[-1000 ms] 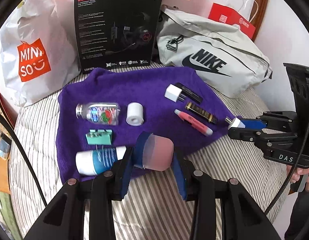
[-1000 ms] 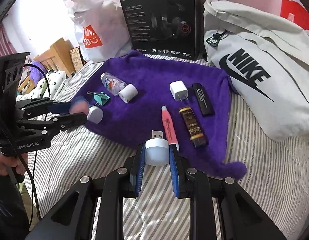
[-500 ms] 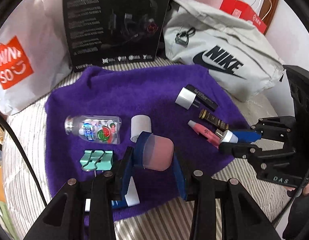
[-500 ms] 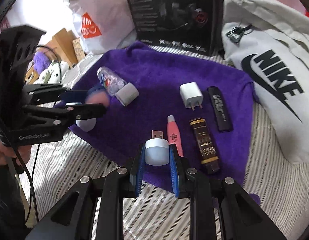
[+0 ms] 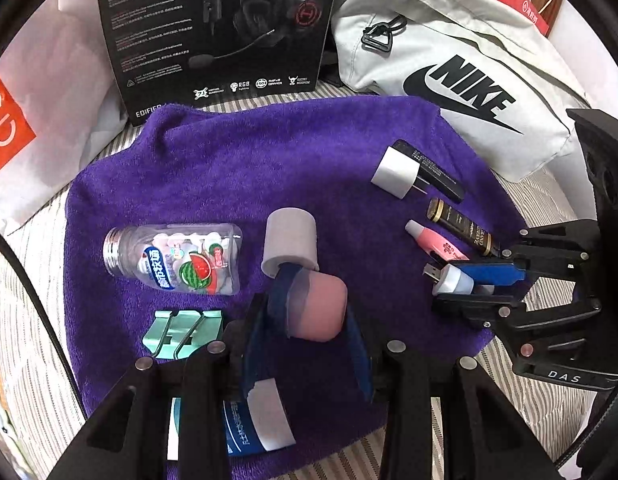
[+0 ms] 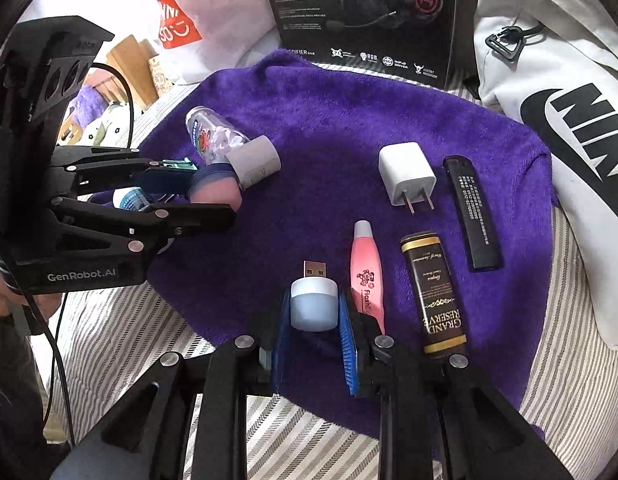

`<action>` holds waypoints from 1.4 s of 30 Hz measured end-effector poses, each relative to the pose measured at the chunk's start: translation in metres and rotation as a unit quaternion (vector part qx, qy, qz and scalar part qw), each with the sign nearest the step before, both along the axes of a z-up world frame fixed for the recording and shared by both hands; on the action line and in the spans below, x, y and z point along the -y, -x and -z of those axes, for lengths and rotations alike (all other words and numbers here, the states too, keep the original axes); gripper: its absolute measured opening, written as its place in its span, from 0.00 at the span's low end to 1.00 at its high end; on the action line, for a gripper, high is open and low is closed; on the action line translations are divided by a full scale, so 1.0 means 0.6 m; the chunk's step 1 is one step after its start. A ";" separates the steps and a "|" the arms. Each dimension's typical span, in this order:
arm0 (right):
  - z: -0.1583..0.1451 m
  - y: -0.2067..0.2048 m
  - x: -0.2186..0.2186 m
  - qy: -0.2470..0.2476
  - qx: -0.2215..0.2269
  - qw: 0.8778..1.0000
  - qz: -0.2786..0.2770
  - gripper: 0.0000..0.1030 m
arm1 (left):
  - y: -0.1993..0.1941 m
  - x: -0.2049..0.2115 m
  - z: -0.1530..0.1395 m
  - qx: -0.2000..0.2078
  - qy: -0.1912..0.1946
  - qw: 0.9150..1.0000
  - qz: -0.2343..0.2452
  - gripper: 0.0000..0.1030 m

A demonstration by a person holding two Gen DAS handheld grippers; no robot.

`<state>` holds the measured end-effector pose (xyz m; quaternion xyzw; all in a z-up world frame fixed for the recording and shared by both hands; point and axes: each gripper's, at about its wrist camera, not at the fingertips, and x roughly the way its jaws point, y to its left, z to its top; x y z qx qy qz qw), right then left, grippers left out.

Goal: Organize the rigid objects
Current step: 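Lower the cap and the USB light onto the towel and open both tools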

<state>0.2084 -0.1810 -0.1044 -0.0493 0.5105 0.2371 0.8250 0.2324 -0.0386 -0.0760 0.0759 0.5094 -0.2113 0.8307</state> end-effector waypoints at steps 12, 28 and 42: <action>0.001 -0.011 -0.005 0.009 0.007 0.999 -0.033 0.23 | -0.006 0.024 0.011 0.001 -0.015 1.000 0.018 0.36; 0.002 -0.005 -0.004 0.015 0.012 0.998 -0.053 0.24 | 0.016 0.036 0.029 0.005 -0.025 0.999 0.019 0.46; 0.000 0.000 -0.001 0.021 -0.009 0.999 -0.044 0.24 | 0.028 0.039 0.032 0.008 -0.026 1.000 0.016 0.55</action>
